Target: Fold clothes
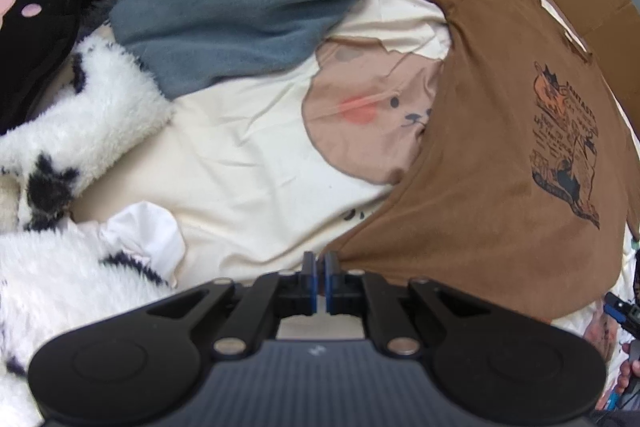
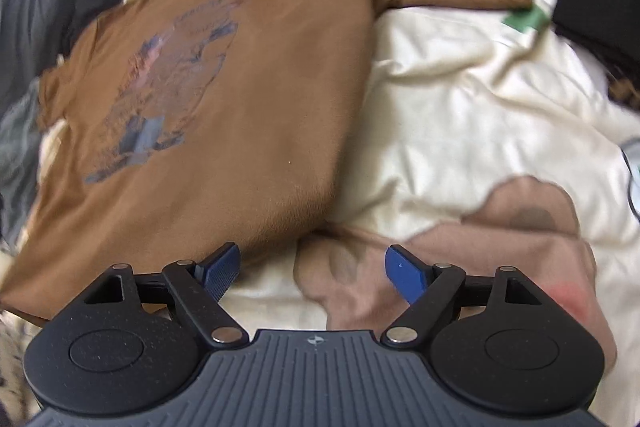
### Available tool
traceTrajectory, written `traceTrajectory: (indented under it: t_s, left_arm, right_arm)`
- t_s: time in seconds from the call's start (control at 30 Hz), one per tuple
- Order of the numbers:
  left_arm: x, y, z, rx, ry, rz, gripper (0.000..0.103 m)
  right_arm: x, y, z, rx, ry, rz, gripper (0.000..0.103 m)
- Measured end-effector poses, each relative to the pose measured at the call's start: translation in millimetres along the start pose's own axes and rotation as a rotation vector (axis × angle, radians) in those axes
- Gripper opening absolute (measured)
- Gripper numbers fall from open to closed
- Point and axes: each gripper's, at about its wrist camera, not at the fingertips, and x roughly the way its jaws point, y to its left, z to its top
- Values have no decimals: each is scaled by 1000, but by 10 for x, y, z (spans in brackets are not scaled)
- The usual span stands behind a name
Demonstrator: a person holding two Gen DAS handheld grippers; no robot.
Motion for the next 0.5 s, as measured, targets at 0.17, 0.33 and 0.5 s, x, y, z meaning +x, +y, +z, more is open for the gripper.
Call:
traceTrajectory:
  t_s: [0.17, 0.33, 0.5]
  left_arm:
    - [15, -79, 74, 5, -18, -4, 3]
    - [5, -119, 101, 1, -32, -27, 3]
    - [-102, -183, 179, -14, -57, -77, 3]
  right_arm:
    - [127, 105, 109, -46, -26, 71, 79]
    - [85, 182, 217, -79, -11, 122, 10]
    - [-108, 204, 394, -63, -40, 188, 6]
